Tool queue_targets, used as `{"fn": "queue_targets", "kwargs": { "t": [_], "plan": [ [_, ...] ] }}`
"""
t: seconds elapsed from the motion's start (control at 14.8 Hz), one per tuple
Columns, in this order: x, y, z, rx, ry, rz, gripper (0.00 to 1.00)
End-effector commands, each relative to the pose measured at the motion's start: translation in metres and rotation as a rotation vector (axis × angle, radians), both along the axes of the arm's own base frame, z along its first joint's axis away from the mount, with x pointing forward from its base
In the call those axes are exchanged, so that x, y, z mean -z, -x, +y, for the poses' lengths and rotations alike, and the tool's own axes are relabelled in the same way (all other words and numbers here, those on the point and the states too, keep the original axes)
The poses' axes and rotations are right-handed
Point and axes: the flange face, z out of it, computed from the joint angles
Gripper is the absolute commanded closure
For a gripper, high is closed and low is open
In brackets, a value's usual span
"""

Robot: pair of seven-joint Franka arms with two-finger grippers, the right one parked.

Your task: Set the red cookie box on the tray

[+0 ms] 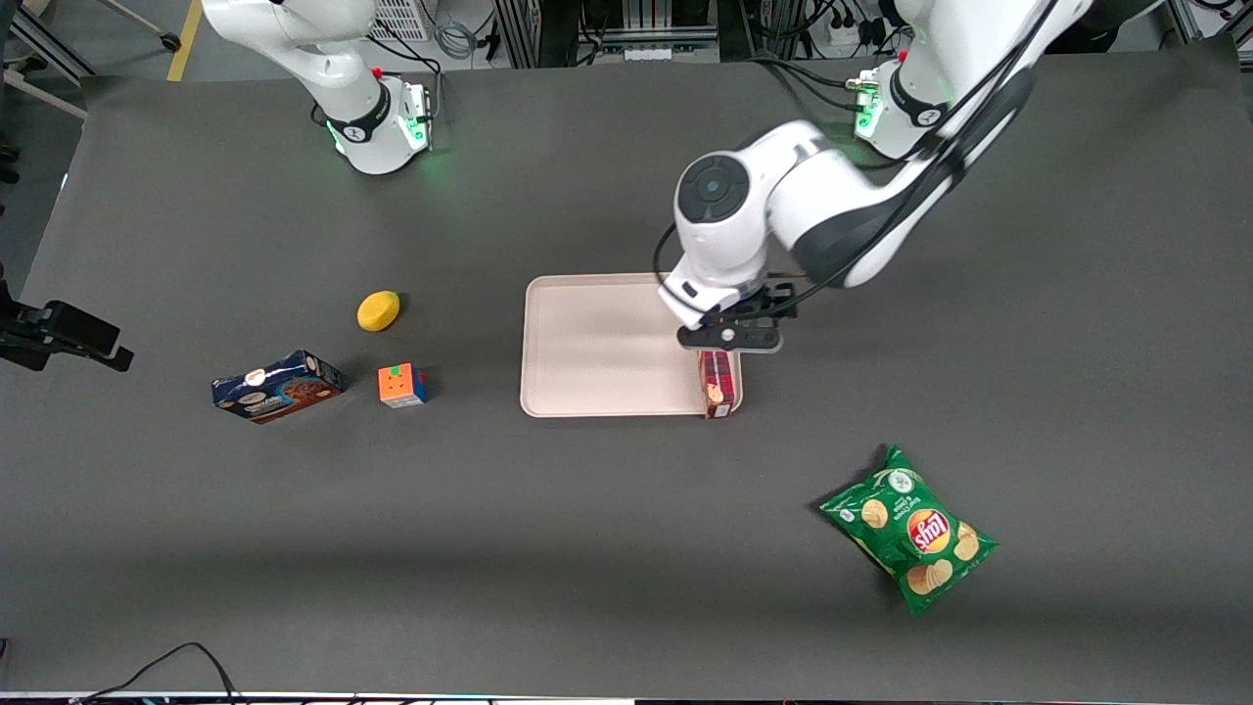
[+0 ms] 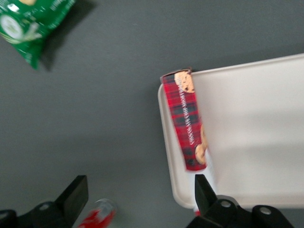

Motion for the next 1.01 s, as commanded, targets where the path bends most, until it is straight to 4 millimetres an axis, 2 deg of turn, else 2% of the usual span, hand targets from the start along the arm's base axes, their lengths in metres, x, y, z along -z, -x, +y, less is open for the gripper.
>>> {"fn": "queue_targets", "kwargs": {
  "t": [0.0,0.13,0.2,0.34,0.47,0.61,0.88,0.94],
  "plan": [
    [-0.101,-0.015,0.042,0.131,-0.006,0.05,0.0],
    [-0.143,-0.021,0.078,0.145,0.017,0.039,0.0],
    [-0.166,-0.025,0.105,0.133,0.065,0.041,0.0],
    [-0.195,-0.039,0.168,0.15,0.129,0.035,0.0],
    [-0.202,-0.048,0.212,0.125,0.12,0.021,0.0],
    [-0.196,-0.052,0.241,0.067,0.144,0.03,0.0],
    [-0.159,-0.04,0.264,0.032,0.159,-0.037,0.0],
    [-0.158,-0.04,0.268,0.019,0.162,-0.031,0.0]
  ]
}}
